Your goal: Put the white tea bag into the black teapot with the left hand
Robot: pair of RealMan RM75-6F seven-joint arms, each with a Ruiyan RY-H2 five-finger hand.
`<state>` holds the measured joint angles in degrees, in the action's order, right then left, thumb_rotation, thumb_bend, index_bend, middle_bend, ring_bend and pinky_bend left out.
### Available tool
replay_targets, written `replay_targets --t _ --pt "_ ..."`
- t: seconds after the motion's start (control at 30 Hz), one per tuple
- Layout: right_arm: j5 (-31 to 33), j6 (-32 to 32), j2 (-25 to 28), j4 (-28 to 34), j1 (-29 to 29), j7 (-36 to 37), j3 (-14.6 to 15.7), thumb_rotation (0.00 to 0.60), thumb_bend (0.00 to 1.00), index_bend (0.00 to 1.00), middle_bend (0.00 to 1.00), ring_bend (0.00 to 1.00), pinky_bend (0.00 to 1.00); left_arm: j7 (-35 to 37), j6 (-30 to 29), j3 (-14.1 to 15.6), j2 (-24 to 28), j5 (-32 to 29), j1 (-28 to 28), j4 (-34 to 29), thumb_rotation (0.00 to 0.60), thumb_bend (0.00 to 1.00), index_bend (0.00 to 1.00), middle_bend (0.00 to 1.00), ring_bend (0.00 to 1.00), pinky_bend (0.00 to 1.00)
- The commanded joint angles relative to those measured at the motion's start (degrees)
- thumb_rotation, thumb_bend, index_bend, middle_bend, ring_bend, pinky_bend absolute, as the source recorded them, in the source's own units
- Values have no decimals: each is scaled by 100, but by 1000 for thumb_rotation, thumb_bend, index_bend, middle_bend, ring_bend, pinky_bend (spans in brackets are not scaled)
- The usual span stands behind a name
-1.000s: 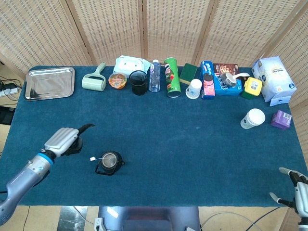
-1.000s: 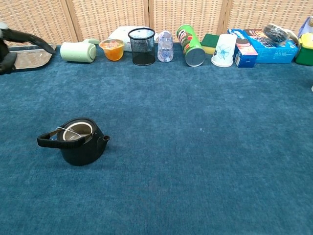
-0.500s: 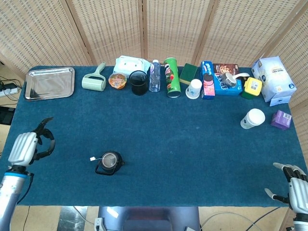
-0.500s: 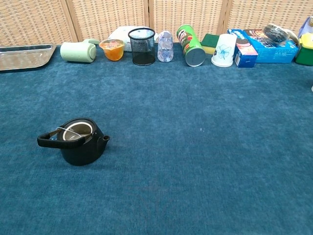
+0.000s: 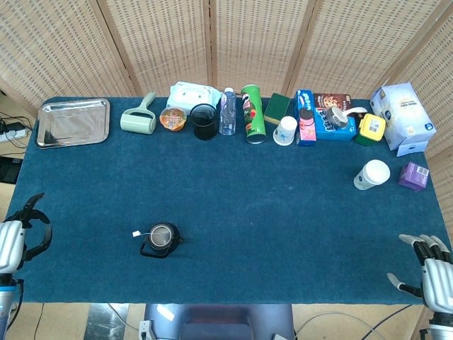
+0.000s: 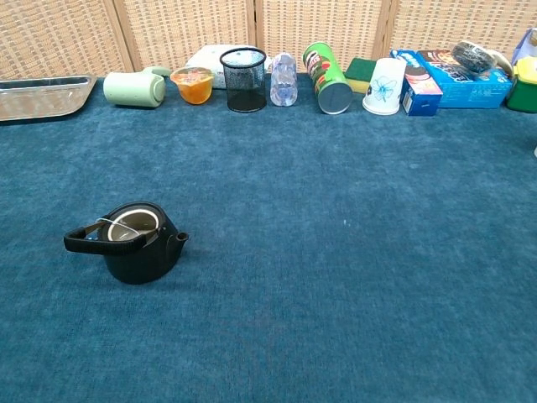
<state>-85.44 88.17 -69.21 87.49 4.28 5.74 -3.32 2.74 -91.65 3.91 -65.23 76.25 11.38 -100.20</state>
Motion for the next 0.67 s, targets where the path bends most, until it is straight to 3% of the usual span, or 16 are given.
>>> replay_targets --t 0.03,0.67 --pt "-16 13 6 17 -5 -25 7 600 186 239 266 168 98 12 27 -29 8 62 -54 5 600 516 129 464 362 424" --pt "-75 78 31 -28 -39 73 36 600 186 239 266 168 97 -98 251 -310 52 283 -309 -142 600 516 138 464 362 424"
